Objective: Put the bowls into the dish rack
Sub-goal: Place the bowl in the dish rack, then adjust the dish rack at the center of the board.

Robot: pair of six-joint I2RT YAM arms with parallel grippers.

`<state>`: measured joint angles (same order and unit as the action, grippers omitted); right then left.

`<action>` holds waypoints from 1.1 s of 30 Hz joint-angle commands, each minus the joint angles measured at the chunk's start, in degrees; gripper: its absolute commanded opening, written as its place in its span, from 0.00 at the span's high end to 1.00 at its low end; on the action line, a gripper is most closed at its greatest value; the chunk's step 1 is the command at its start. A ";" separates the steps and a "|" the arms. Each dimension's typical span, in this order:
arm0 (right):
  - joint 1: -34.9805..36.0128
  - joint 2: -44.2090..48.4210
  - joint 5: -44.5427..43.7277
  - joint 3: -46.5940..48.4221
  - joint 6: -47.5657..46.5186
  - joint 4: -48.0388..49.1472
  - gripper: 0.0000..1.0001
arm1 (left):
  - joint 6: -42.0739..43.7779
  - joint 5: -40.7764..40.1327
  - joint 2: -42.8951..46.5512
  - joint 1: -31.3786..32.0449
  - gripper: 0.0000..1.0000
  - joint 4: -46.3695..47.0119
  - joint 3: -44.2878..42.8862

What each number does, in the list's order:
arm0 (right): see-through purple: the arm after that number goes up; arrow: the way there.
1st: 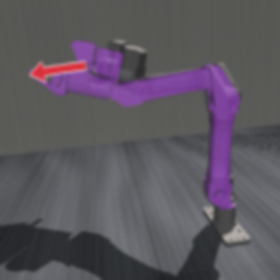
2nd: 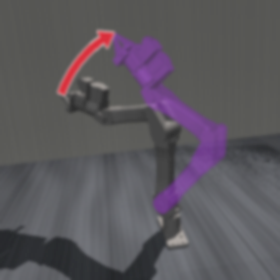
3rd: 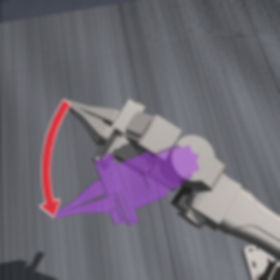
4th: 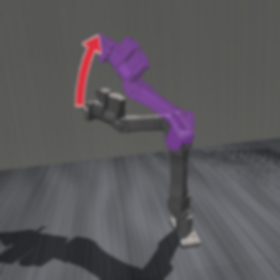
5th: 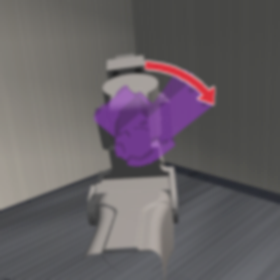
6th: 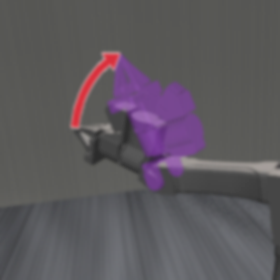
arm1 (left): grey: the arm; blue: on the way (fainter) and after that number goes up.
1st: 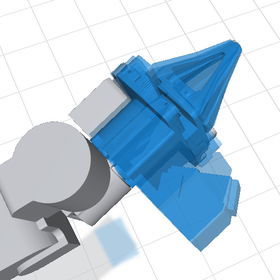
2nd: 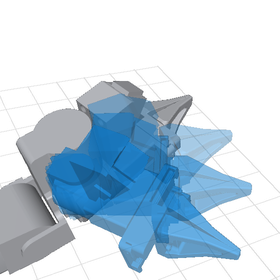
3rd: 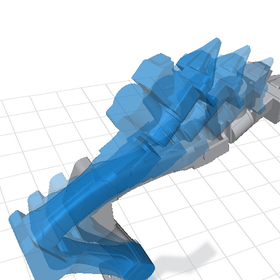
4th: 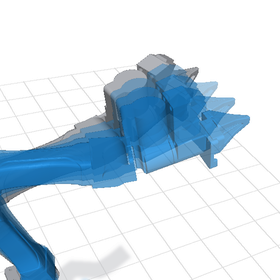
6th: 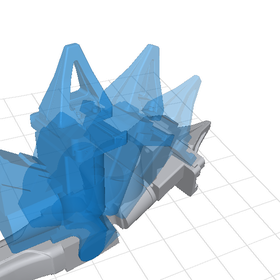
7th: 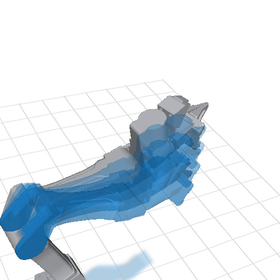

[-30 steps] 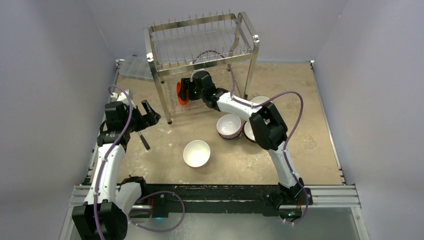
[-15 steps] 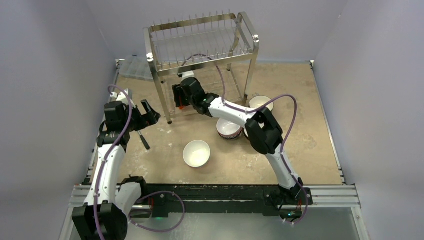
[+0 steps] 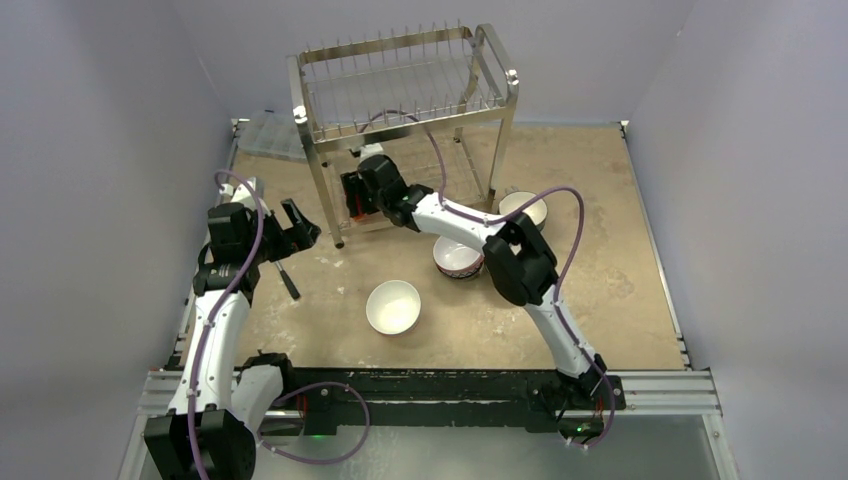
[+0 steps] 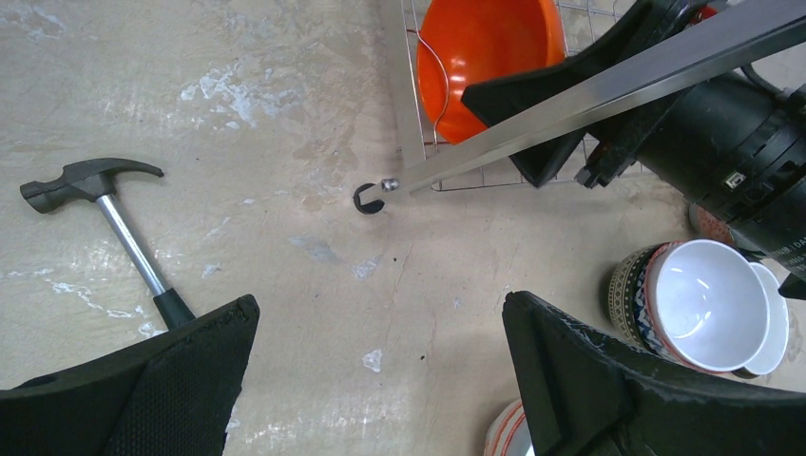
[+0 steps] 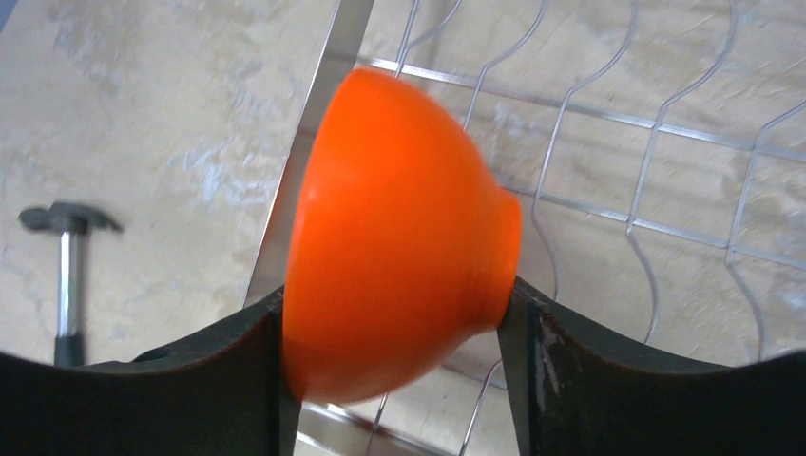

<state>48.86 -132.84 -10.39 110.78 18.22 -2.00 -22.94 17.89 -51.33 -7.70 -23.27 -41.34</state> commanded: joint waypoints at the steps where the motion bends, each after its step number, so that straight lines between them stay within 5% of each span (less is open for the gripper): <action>1: 1.15 6.66 6.22 -3.72 1.41 -1.09 0.25 | 0.61 1.27 0.81 -0.40 0.01 2.24 0.44; 9: 0.95 13.29 7.25 -13.34 -0.37 0.45 0.02 | 0.50 1.45 0.80 -0.38 0.01 2.43 0.63; 33: -3.16 9.62 26.96 -19.20 -9.96 0.55 0.06 | 0.70 2.06 1.13 -0.38 0.01 2.61 0.59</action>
<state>45.32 -123.48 10.52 93.25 10.61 1.61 -22.94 18.94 -51.20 -7.75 -23.18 -41.32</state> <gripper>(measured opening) 0.944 0.991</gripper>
